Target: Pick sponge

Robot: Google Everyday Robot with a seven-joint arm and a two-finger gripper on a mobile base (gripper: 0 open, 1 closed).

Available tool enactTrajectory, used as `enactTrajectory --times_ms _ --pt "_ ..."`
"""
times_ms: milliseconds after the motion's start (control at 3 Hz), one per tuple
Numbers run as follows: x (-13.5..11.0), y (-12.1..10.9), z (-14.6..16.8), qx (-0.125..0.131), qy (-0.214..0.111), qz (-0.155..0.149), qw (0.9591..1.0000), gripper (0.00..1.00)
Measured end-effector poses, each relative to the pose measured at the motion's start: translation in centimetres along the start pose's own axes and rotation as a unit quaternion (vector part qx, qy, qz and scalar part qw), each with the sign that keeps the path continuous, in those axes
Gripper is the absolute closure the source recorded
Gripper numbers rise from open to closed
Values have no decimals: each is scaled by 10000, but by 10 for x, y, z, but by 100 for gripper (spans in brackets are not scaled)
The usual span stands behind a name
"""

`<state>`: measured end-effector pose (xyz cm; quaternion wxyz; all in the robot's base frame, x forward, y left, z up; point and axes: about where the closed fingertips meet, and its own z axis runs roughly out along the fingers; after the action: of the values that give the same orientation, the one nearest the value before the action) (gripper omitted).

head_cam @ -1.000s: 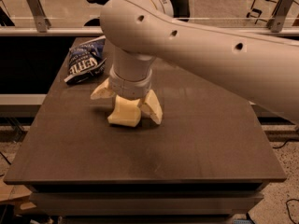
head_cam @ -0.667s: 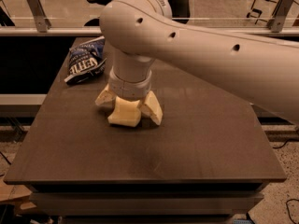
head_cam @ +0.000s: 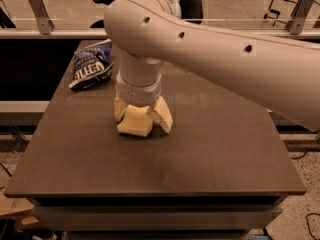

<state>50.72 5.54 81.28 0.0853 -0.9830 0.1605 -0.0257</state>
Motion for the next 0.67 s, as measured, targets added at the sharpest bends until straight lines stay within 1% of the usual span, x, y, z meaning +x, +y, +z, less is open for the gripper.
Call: enactTrajectory --times_ms 333,667 --pt "0 -1 -4 -1 1 0 10000 84" --pt "0 -1 -8 -2 3 2 10000 100"
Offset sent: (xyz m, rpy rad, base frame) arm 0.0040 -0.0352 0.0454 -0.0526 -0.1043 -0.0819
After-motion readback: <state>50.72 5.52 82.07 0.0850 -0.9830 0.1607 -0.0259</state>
